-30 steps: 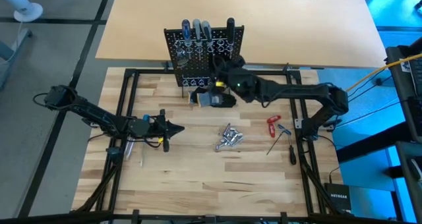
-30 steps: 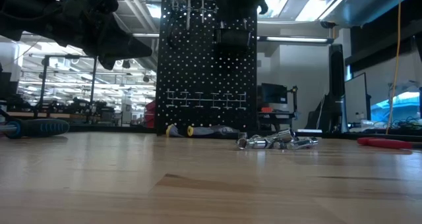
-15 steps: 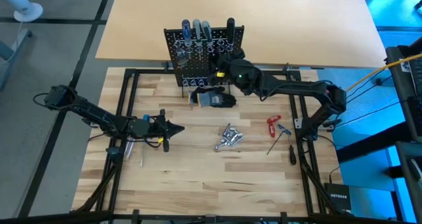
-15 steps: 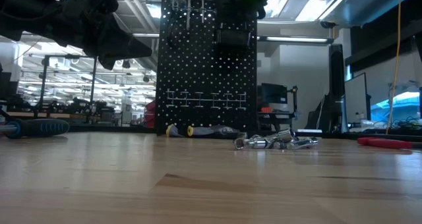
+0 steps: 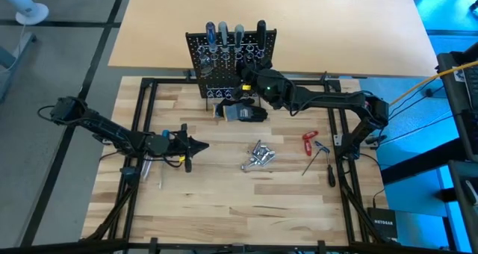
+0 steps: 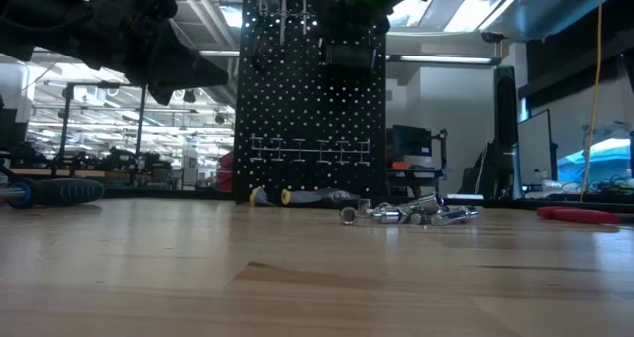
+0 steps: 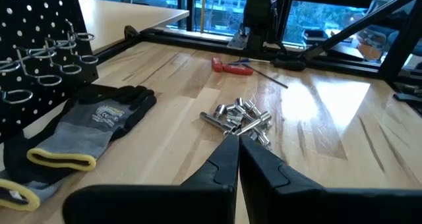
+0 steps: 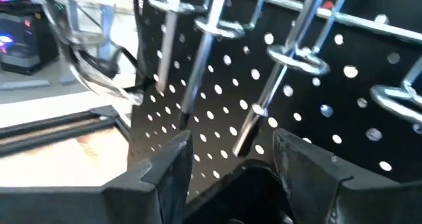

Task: Hang tools onto peg board
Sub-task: Hang the gray screwdriver on the pegboard, then hang the dark blue screwdriver on the pegboard

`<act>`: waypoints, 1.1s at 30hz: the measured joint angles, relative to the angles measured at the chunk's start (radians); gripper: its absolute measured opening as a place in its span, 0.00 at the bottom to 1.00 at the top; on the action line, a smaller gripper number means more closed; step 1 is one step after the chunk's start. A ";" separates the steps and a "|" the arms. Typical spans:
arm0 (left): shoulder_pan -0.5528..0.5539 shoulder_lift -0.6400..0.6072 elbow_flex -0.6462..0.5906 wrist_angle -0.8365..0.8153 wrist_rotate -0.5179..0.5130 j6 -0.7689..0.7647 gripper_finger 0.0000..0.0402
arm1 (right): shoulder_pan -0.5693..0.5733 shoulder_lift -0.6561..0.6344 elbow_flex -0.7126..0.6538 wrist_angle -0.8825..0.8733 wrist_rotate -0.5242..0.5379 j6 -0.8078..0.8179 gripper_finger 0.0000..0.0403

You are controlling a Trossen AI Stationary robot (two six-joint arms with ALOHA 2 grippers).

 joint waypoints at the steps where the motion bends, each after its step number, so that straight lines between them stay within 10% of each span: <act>1: 0.000 0.000 0.000 -0.004 0.000 0.000 0.01 | 0.000 0.000 0.000 -0.002 0.009 -0.001 0.52; 19: 0.000 0.000 0.000 -0.004 0.000 -0.005 0.01 | 0.024 -0.082 0.000 -0.083 0.022 -0.006 0.52; 33: 0.000 0.000 0.000 -0.004 0.000 -0.026 0.01 | 0.328 -0.214 0.001 -0.485 -0.065 0.067 0.52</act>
